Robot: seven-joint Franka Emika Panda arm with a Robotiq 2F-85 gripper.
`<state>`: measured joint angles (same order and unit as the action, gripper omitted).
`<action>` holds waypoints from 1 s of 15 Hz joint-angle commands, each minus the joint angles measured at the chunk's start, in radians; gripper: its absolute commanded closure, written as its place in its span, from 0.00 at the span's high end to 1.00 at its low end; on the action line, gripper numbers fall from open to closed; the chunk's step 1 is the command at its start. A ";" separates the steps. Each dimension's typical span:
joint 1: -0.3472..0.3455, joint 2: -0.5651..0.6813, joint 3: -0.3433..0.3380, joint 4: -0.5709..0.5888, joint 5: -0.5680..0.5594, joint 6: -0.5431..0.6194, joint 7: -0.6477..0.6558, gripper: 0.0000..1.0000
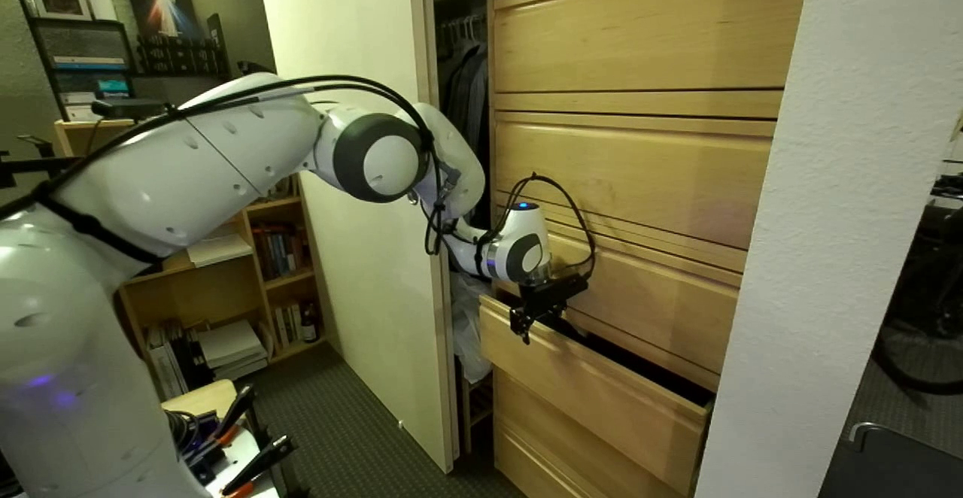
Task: Open the fourth drawer
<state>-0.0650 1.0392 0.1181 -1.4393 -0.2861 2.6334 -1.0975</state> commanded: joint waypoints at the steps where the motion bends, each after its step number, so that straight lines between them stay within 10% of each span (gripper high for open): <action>1: -0.017 0.040 0.021 0.050 0.004 0.005 -0.072 1.00; 15: -0.061 0.018 0.143 0.008 0.139 -0.173 -0.138 1.00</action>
<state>-0.1000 1.0647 0.2254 -1.4129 -0.1950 2.5044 -1.1660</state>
